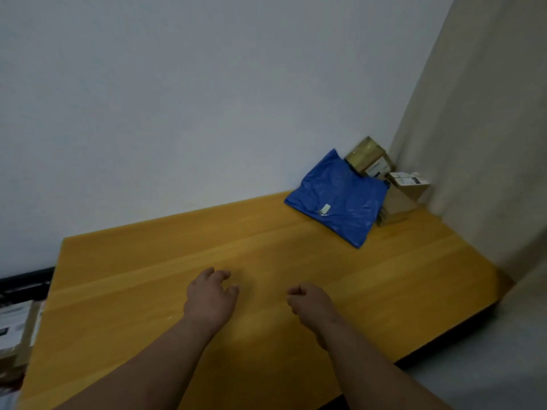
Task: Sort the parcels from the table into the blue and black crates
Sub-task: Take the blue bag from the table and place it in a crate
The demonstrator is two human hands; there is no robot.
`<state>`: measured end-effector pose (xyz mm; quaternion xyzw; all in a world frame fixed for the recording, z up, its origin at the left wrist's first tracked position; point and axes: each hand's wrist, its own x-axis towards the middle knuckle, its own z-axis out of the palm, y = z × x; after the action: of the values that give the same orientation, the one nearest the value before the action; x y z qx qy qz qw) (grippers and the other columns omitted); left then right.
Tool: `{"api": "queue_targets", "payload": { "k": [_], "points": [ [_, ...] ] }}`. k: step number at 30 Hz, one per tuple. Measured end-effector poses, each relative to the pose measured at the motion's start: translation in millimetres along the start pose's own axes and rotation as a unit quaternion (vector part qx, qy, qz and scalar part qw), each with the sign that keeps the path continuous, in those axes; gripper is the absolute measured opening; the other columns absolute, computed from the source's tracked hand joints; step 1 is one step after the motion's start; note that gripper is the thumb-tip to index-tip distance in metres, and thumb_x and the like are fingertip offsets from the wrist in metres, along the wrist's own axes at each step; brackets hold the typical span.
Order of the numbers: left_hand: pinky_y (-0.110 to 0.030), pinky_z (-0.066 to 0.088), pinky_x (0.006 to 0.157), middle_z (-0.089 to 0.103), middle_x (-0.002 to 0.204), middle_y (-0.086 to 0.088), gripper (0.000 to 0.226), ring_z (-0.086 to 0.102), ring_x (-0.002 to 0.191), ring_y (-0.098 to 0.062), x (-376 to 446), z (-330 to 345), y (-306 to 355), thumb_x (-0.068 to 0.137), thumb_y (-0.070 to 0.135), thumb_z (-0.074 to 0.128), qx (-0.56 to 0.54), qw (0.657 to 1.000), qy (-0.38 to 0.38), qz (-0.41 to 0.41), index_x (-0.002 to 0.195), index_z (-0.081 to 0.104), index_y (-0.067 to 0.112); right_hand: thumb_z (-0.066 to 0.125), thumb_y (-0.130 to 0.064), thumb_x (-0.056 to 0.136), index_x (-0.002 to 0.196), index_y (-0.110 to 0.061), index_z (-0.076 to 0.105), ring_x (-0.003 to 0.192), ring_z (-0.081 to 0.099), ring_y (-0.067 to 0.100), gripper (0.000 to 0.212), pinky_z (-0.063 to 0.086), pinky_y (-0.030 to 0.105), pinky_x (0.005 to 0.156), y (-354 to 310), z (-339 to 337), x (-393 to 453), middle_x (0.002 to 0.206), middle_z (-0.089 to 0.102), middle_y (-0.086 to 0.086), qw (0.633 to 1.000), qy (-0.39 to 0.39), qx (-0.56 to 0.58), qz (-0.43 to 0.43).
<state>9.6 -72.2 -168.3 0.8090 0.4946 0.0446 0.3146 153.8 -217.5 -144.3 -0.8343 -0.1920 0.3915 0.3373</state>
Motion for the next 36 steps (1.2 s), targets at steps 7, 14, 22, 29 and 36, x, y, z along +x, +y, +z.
{"api": "queue_targets", "payload": {
  "k": [7, 14, 22, 29, 36],
  "points": [
    [-0.043, 0.034, 0.110, 0.039, 0.150, -0.004, 0.043, 0.034, 0.138, -0.029, 31.5, 29.7, 54.4, 0.097, 0.040, 0.051, -0.004, 0.999, -0.037, 0.012, 0.136, 0.051, 0.022, 0.050, -0.020, 0.100, 0.118, -0.013, 0.059, 0.088, 0.054, 0.020, 0.022, 0.043, 0.032, 0.072, 21.3, -66.0, 40.2, 0.109, 0.059, 0.008, 0.997, 0.043, 0.056, 0.042],
    [-0.041, 0.034, 0.111, 0.035, 0.152, -0.005, 0.046, 0.037, 0.136, -0.029, 93.1, 69.1, 134.3, 0.096, 0.035, 0.053, -0.013, 1.000, -0.013, -0.010, 0.139, 0.048, 0.019, 0.052, -0.020, 0.098, 0.128, -0.011, 0.051, 0.101, 0.058, 0.027, 0.031, 0.051, 0.042, 0.087, 34.6, -147.2, 133.9, 0.114, 0.056, 0.010, 0.990, 0.051, 0.091, 0.094],
    [-0.040, 0.030, 0.112, 0.034, 0.153, -0.006, 0.049, 0.033, 0.139, -0.028, 140.7, 142.9, 220.0, 0.094, 0.032, 0.058, -0.056, 0.995, -0.009, -0.085, 0.140, 0.048, 0.018, 0.056, -0.004, 0.089, 0.106, -0.009, 0.055, 0.097, 0.061, 0.034, 0.018, 0.051, 0.050, 0.091, 40.6, -235.7, 255.6, 0.110, 0.061, 0.017, 0.975, 0.063, 0.173, 0.123],
    [-0.038, 0.027, 0.114, 0.035, 0.153, -0.005, 0.051, 0.029, 0.142, -0.026, 155.6, 159.9, 226.2, 0.093, 0.039, 0.056, -0.038, 0.988, 0.001, -0.153, 0.141, 0.048, 0.023, 0.048, -0.005, 0.096, 0.127, -0.002, 0.056, 0.115, 0.054, 0.034, 0.032, 0.044, 0.047, 0.103, 34.1, -242.6, 330.0, 0.128, 0.055, 0.018, 0.966, 0.015, 0.194, 0.172],
    [-0.039, 0.028, 0.114, 0.025, 0.157, -0.003, 0.077, 0.023, 0.144, -0.024, 155.3, 153.4, 242.3, 0.088, 0.038, 0.065, -0.046, 0.992, 0.041, -0.106, 0.152, 0.025, 0.027, 0.045, -0.001, 0.092, 0.062, -0.013, 0.035, 0.064, 0.041, 0.018, 0.034, 0.033, 0.024, 0.062, 22.2, -229.5, 321.5, 0.068, 0.039, 0.003, 0.963, 0.079, 0.212, 0.145]
  ]
}}
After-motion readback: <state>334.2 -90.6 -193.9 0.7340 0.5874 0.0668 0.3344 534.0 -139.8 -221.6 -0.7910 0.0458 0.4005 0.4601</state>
